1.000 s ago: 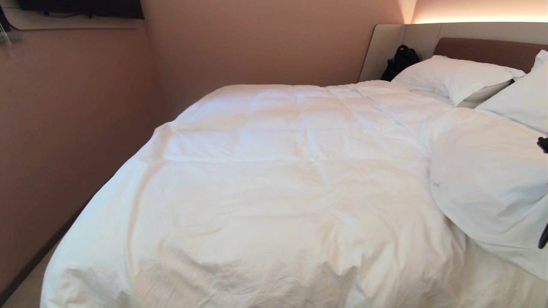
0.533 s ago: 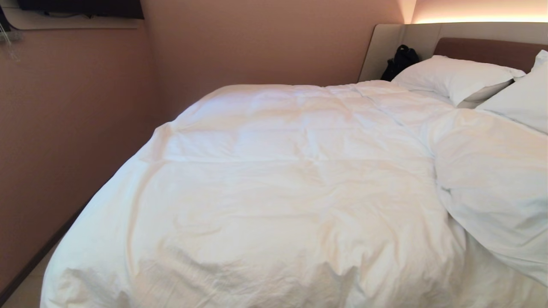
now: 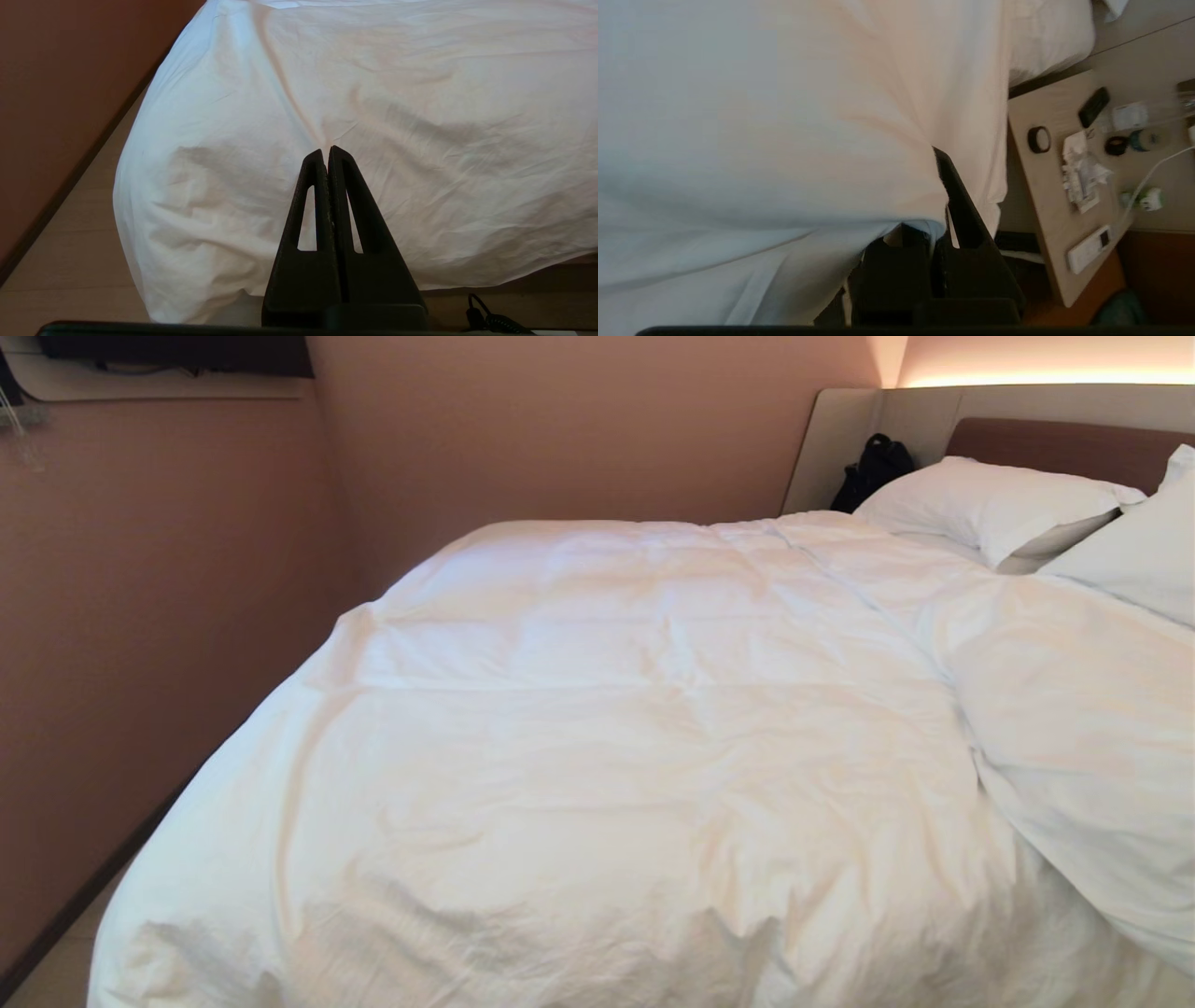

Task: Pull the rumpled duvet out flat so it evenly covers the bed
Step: Flatten the corners of the folded blanket

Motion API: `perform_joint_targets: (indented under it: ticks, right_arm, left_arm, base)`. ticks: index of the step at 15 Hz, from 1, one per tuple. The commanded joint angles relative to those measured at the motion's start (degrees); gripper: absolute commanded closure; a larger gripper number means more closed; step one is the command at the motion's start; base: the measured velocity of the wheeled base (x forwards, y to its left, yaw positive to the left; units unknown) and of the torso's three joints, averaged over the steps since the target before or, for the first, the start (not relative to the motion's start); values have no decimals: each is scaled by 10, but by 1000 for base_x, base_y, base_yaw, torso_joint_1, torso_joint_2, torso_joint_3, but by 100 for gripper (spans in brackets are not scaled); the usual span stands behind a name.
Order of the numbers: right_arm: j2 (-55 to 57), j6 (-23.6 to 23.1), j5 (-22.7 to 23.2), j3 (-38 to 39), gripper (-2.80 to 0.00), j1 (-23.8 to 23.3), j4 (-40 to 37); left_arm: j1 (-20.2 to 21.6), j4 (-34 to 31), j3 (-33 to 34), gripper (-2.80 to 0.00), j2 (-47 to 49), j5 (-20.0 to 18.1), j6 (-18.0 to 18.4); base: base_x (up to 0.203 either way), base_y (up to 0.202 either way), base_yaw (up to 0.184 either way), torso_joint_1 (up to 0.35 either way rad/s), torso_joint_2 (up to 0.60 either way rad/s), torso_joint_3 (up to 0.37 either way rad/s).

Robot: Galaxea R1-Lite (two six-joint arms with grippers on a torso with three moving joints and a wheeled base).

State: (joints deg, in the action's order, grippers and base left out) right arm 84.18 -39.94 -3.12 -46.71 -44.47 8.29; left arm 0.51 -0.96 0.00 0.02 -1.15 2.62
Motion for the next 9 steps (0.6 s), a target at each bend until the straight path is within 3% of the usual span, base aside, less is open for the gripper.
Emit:
perform_joint_targets:
  ticks: [1, 3, 9]
  right_arm:
    - [38, -1, 90, 0, 0, -30, 1]
    - [56, -1, 131, -4, 0, -61, 1]
    - [95, -16, 138, -19, 0, -122, 4]
  left_arm:
    - [0, 0, 0, 0, 0, 0, 0]
    - [0, 0, 0, 0, 0, 0, 0]
    - [0, 0, 0, 0, 0, 0, 0]
  base:
    - [0, 0, 0, 0, 0, 0]
    - [0, 0, 0, 0, 0, 0]
    - [0, 0, 0, 0, 0, 0]
